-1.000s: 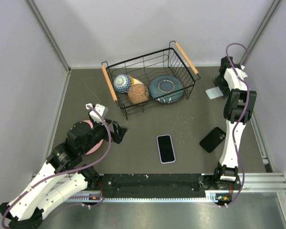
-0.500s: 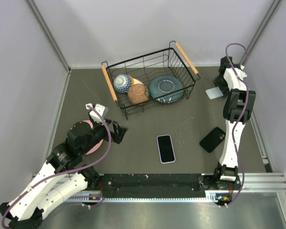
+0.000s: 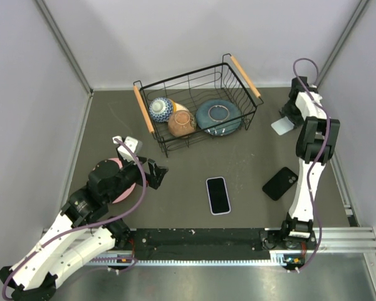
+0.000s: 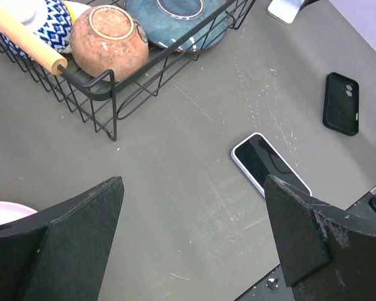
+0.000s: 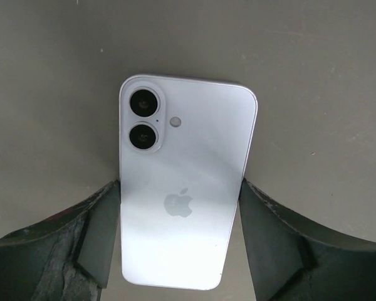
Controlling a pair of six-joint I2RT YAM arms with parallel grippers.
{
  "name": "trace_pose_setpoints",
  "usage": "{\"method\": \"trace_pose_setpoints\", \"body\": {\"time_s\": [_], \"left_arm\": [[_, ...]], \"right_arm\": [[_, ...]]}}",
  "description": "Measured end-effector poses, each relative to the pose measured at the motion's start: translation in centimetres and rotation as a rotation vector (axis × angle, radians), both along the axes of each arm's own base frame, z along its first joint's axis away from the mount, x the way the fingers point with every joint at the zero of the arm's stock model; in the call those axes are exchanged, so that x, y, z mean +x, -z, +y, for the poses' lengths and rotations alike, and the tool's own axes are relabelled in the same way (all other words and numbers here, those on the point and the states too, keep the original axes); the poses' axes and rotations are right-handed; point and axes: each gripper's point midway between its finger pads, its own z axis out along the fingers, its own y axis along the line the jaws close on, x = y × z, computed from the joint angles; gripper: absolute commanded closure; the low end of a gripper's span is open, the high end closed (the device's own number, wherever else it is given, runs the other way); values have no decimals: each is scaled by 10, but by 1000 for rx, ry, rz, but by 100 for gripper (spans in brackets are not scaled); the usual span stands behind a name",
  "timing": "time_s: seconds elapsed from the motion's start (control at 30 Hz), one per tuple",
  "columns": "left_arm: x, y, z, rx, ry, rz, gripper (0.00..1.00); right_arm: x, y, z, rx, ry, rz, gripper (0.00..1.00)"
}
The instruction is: Put the phone into the phone case
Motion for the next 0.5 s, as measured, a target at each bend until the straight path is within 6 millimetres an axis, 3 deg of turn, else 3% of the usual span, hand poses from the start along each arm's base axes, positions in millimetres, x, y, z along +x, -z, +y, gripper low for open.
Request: {"method": "trace_pose_setpoints", "body": {"time_s": [0.13,0.5], "left_arm": [[-1,0,-1,-3,8,0,1],[-7,-3,-3,-23,37,-10,1]], "right_arm": [[-13,-1,10,34,-100,-36,40],[-77,-2,65,97,-373,-72,48]]}}
